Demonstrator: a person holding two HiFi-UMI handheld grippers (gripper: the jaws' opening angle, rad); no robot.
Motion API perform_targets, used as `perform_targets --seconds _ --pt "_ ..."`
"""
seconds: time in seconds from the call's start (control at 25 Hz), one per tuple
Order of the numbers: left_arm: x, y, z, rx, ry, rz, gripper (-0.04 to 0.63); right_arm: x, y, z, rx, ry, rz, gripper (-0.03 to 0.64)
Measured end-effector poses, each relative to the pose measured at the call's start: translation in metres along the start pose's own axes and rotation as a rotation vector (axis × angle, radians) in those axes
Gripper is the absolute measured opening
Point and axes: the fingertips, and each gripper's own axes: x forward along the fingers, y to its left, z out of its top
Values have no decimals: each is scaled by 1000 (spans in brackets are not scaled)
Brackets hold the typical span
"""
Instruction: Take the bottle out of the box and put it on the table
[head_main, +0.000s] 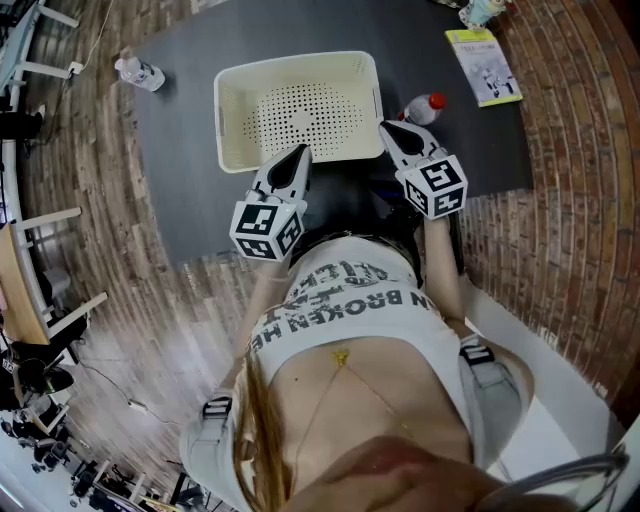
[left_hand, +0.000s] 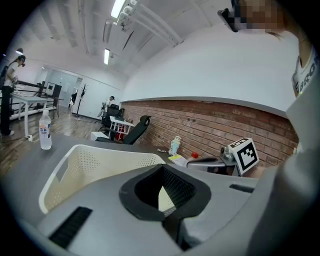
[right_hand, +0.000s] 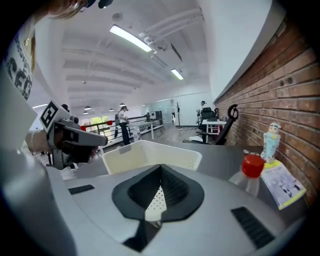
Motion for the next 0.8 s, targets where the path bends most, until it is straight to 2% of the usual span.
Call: perform_targets --seconds 0.16,0.36,0.6,0.8 --pt "0 -1 7 3 -23 -6 5 19 43 18 -6 -53 112 9" --pt "-3 -6 21 44 -71 -17 5 22 83 55 -34 -181 213 8" --pt "-13 -12 44 81 -163 -25 5 12 108 92 -91 -310 271 8" --pt "-19 -19 54 102 -211 -38 5 6 115 101 -108 -346 293 8"
